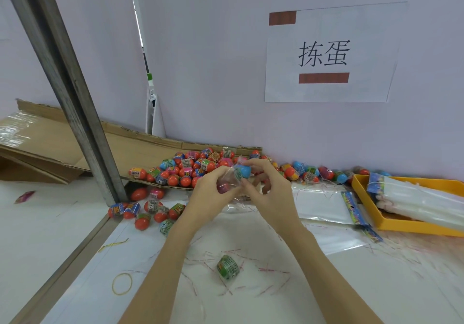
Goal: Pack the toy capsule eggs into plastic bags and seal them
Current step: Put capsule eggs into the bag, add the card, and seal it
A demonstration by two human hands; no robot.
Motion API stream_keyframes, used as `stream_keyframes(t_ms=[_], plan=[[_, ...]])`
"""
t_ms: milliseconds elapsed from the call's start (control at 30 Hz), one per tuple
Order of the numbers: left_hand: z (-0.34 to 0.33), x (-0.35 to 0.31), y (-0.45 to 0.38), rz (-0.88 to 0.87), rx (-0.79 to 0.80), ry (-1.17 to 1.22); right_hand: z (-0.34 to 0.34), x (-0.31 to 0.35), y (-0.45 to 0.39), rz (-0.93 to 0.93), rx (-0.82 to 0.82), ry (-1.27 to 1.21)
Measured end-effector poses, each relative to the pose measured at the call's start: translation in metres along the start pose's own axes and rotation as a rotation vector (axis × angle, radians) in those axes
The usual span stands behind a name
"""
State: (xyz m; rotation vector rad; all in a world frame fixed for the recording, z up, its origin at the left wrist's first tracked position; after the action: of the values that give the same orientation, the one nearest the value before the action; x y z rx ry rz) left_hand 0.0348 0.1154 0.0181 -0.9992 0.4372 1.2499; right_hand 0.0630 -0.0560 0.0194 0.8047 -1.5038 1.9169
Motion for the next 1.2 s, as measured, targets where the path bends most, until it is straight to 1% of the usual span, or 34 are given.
stream_keyframes(t_ms=[133,233,300,433,500,567,633,700,767,833,867,933,1000,1033,1100,1167,1200], plan=[[0.001,-0.001,0.000,0.027,0.003,0.007,0.002,-0.007,0.001,-0.047,0.031,0.022],[0.001,-0.001,0.003,0.081,0.079,0.068,0.004,-0.009,0.000,-0.047,0.091,0.058],[0.001,-0.003,0.004,0.144,0.109,0.127,0.005,-0.007,-0.001,-0.069,0.118,0.021],[0.008,-0.006,0.003,0.257,0.113,0.195,0.010,-0.003,-0.004,-0.137,0.128,-0.108],[0.011,-0.005,0.003,0.301,0.116,0.209,0.008,0.000,-0.003,-0.199,0.207,-0.150],[0.013,-0.004,0.005,0.342,0.120,0.232,0.007,0.002,-0.001,-0.327,0.321,-0.256],[0.014,-0.004,0.006,0.389,0.125,0.269,0.009,0.003,-0.001,-0.419,0.398,-0.333],[0.015,-0.004,0.008,0.476,0.082,0.300,0.012,0.005,-0.001,-0.451,0.442,-0.368],[0.013,-0.006,0.007,0.558,0.038,0.304,0.014,0.005,-0.001,-0.432,0.453,-0.330],[0.013,-0.009,0.006,0.615,0.049,0.320,0.013,0.005,-0.003,-0.391,0.395,-0.270],[0.014,-0.010,0.006,0.643,0.067,0.382,0.012,0.005,-0.004,-0.379,0.348,-0.272],[0.019,-0.012,0.007,0.672,0.158,0.580,0.011,0.004,-0.005,-0.364,0.248,-0.322],[0.022,-0.014,0.009,0.661,0.271,0.787,0.012,0.004,-0.006,-0.349,0.137,-0.364],[0.021,-0.016,0.010,0.650,0.292,0.895,0.012,0.003,-0.006,-0.341,0.073,-0.376],[0.018,-0.019,0.008,0.619,0.266,1.082,0.013,-0.001,-0.007,-0.328,-0.063,-0.373],[0.012,-0.020,0.005,0.602,0.185,1.194,0.011,-0.005,-0.005,-0.315,-0.173,-0.348],[0.009,-0.019,0.003,0.605,0.132,1.234,0.010,-0.007,-0.004,-0.310,-0.200,-0.345]])
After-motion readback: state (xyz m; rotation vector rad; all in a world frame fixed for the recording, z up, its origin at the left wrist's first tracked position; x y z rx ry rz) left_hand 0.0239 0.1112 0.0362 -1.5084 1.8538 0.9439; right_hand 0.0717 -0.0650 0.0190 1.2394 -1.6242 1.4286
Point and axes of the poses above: each hand's wrist, its own y-axis away from the middle knuckle, its own z-axis out of the back of the hand, x = y × z, the point moved 2 cm from there along -y, towards the middle knuckle, and after that the axes turned 6 degrees about -y, right-handed, at the moved point
